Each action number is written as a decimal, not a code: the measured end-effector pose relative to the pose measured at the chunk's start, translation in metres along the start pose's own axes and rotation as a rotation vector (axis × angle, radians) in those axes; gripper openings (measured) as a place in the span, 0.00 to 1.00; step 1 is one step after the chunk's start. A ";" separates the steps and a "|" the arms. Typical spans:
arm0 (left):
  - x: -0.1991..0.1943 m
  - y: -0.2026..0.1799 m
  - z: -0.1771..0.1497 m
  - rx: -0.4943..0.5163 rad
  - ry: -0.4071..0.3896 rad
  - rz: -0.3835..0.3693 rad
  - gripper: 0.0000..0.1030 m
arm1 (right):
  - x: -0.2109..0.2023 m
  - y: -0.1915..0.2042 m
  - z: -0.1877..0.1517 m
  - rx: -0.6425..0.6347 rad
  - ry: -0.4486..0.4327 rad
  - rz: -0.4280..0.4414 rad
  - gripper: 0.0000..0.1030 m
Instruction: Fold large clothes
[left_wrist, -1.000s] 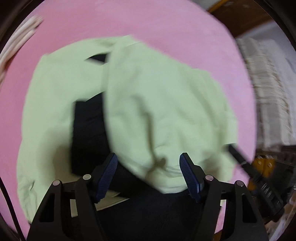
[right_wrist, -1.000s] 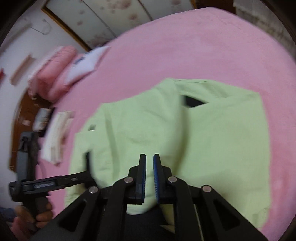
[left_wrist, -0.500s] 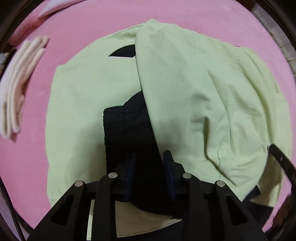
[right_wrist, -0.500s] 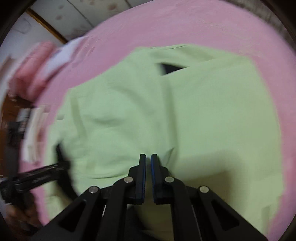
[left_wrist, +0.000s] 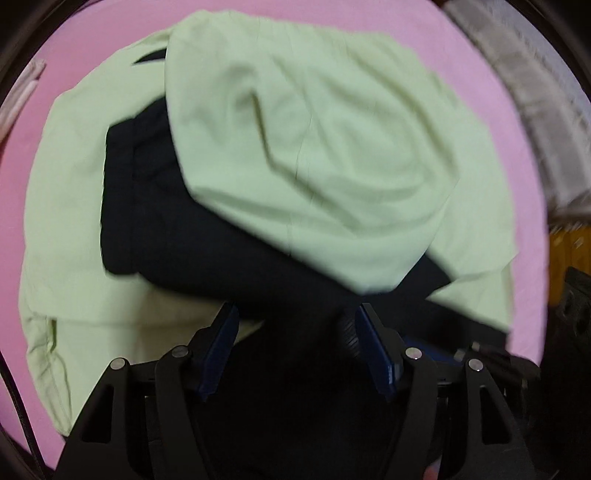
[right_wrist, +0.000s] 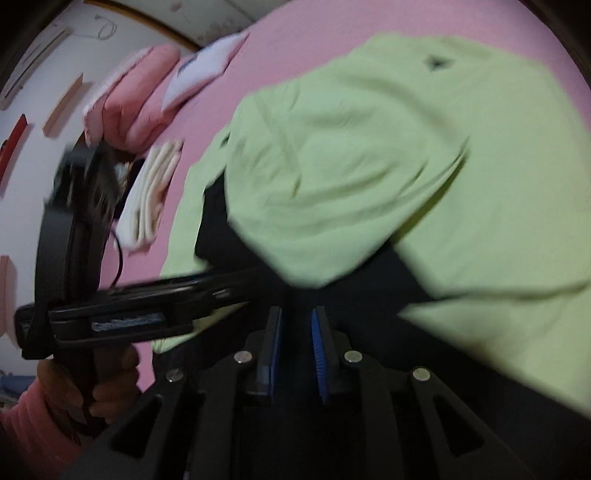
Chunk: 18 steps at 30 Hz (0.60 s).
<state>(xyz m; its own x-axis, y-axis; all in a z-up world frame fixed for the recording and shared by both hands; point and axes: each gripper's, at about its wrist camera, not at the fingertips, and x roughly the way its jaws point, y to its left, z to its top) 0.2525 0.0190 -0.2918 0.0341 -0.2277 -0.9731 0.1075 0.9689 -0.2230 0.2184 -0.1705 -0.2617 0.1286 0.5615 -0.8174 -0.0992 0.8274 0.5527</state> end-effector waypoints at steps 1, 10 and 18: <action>-0.001 0.011 -0.013 0.003 0.009 0.013 0.62 | 0.010 0.006 -0.009 -0.009 0.011 -0.018 0.16; -0.016 0.080 -0.095 -0.109 0.002 0.215 0.63 | -0.001 -0.020 -0.054 0.051 -0.031 -0.139 0.21; -0.070 0.142 -0.201 -0.318 -0.060 0.189 0.63 | -0.102 -0.064 -0.129 0.194 -0.206 -0.250 0.55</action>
<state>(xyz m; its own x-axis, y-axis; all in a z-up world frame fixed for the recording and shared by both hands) 0.0655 0.1920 -0.2669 0.0830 -0.0381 -0.9958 -0.2202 0.9739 -0.0557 0.0843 -0.2825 -0.2346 0.3232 0.3155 -0.8922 0.1467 0.9147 0.3766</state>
